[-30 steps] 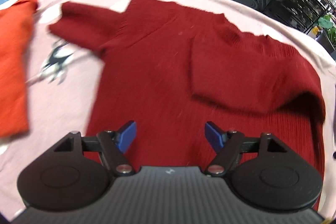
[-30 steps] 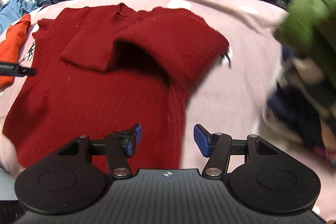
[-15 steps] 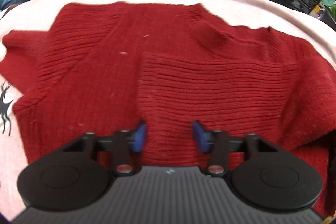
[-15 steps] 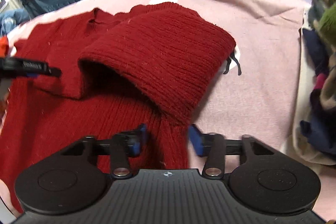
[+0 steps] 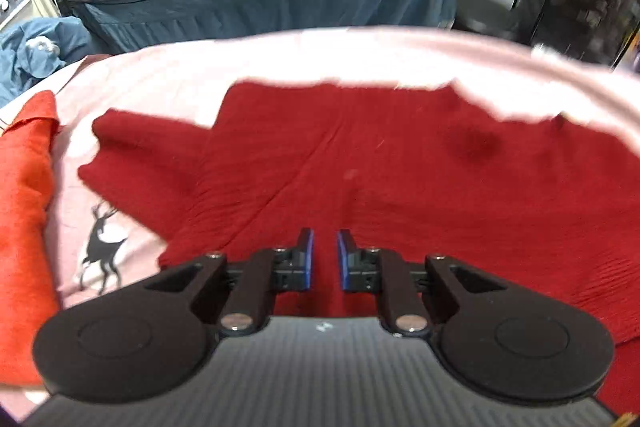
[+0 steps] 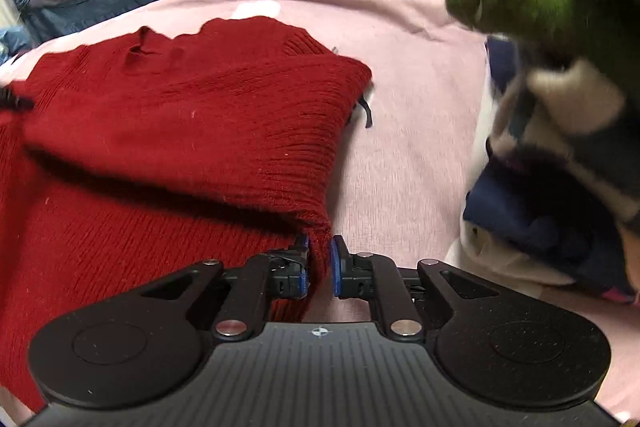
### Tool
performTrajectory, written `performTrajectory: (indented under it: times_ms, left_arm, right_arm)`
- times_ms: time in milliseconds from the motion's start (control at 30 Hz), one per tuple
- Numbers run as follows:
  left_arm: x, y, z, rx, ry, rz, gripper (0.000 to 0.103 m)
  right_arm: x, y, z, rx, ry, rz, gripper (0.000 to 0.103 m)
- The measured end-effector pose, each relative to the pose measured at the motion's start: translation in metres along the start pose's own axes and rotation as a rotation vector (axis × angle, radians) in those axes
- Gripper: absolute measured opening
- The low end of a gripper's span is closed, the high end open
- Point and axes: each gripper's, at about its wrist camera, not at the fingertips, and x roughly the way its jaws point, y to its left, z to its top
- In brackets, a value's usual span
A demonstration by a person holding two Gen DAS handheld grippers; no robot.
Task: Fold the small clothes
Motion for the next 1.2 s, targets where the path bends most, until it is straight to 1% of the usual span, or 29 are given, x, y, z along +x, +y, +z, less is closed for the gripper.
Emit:
performTrajectory:
  times_ms: [67,100,133,167,200,233,300,333,367,400,433,500,533,567,600,633,667,700,733,767,833,867,900,933,967,1033,1100,1133,1200]
  left_arm:
    - [0.014,0.001,-0.005,0.034,0.036,0.03,0.013]
    - [0.016,0.003,-0.007,0.034,0.047,0.039,0.014]
    - [0.014,0.004,-0.007,0.017,0.045,0.037,0.015]
    - [0.009,0.005,-0.007,-0.005,0.037,0.029,0.018]
    - [0.004,0.005,-0.006,-0.024,0.027,0.015,0.028]
    - [-0.005,0.006,-0.007,-0.035,0.014,-0.003,0.04]
    - [-0.02,0.0,-0.009,-0.028,-0.019,-0.039,0.051]
    - [-0.028,-0.005,-0.012,-0.011,-0.034,-0.056,0.052]
    - [-0.033,-0.011,-0.014,0.006,-0.044,-0.07,0.056]
    - [-0.038,-0.018,-0.018,0.019,-0.046,-0.084,0.061]
    - [-0.039,-0.024,-0.021,0.031,-0.04,-0.102,0.065]
    - [-0.037,-0.038,-0.027,0.063,-0.014,-0.123,0.067]
    - [-0.034,-0.045,-0.029,0.081,0.004,-0.118,0.067]
    - [-0.029,-0.05,-0.031,0.095,0.024,-0.111,0.068]
    - [-0.024,-0.055,-0.034,0.105,0.044,-0.107,0.071]
    - [-0.02,-0.061,-0.036,0.111,0.066,-0.108,0.077]
    - [-0.015,-0.063,-0.038,0.114,0.082,-0.111,0.081]
    - [-0.011,-0.066,-0.041,0.119,0.092,-0.11,0.088]
    - [-0.009,-0.069,-0.045,0.126,0.093,-0.103,0.092]
    - [-0.007,-0.07,-0.047,0.133,0.089,-0.091,0.094]
    - [0.0,-0.07,-0.05,0.14,0.098,-0.065,0.103]
    - [0.003,-0.068,-0.051,0.135,0.111,-0.058,0.103]
    - [0.007,-0.065,-0.052,0.122,0.124,-0.058,0.103]
    - [0.009,-0.062,-0.051,0.103,0.135,-0.063,0.103]
    - [0.01,-0.057,-0.05,0.079,0.143,-0.071,0.103]
    - [0.007,-0.047,-0.047,0.036,0.145,-0.075,0.103]
    - [-0.003,-0.034,-0.044,0.0,0.112,-0.067,0.103]
    - [-0.013,-0.024,-0.043,-0.024,0.077,-0.071,0.103]
    - [-0.035,0.0,-0.04,-0.086,-0.017,-0.084,0.103]
  right_arm:
    - [0.004,0.005,0.002,-0.01,0.018,-0.011,0.022]
    - [0.006,0.008,0.003,-0.025,0.03,-0.023,0.03]
    - [0.006,0.011,0.004,-0.038,0.036,-0.038,0.043]
    - [0.004,0.012,0.004,-0.044,0.032,-0.048,0.047]
    - [0.001,0.012,0.003,-0.048,0.026,-0.047,0.054]
    - [-0.002,0.011,0.003,-0.047,0.024,-0.045,0.059]
    - [-0.01,0.006,-0.001,-0.038,0.03,-0.063,0.066]
    - [-0.016,0.005,-0.001,-0.037,0.027,-0.077,0.066]
    - [-0.023,0.006,-0.002,-0.044,0.009,-0.078,0.066]
    - [-0.032,0.008,-0.003,-0.062,-0.024,-0.074,0.066]
    - [-0.041,0.013,-0.004,-0.095,-0.063,-0.072,0.066]
    - [-0.054,0.026,-0.002,-0.167,-0.132,-0.053,0.066]
    - [-0.057,0.034,-0.001,-0.205,-0.166,-0.023,0.066]
    - [-0.057,0.04,0.002,-0.227,-0.18,0.006,0.066]
    - [-0.053,0.046,0.005,-0.242,-0.182,0.029,0.067]
    - [-0.045,0.053,0.009,-0.252,-0.176,0.046,0.067]
    - [-0.037,0.058,0.014,-0.253,-0.166,0.057,0.067]
    - [-0.027,0.063,0.019,-0.246,-0.148,0.066,0.068]
    - [-0.017,0.066,0.023,-0.233,-0.128,0.065,0.068]
    - [-0.009,0.068,0.026,-0.218,-0.112,0.057,0.069]
    - [0.009,0.071,0.03,-0.185,-0.071,0.036,0.079]
    - [0.019,0.072,0.031,-0.163,-0.045,0.031,0.083]
    - [0.027,0.073,0.031,-0.153,-0.02,0.023,0.092]
    - [0.039,0.073,0.029,-0.152,0.02,0.008,0.093]
    - [0.044,0.074,0.026,-0.154,0.038,0.005,0.094]
    - [0.043,0.078,0.023,-0.158,0.02,0.001,0.097]
    - [0.041,0.081,0.024,-0.164,0.027,-0.005,0.097]
    - [0.038,0.081,0.025,-0.161,0.029,-0.006,0.097]
    - [0.027,0.081,0.027,-0.136,0.002,0.004,0.098]
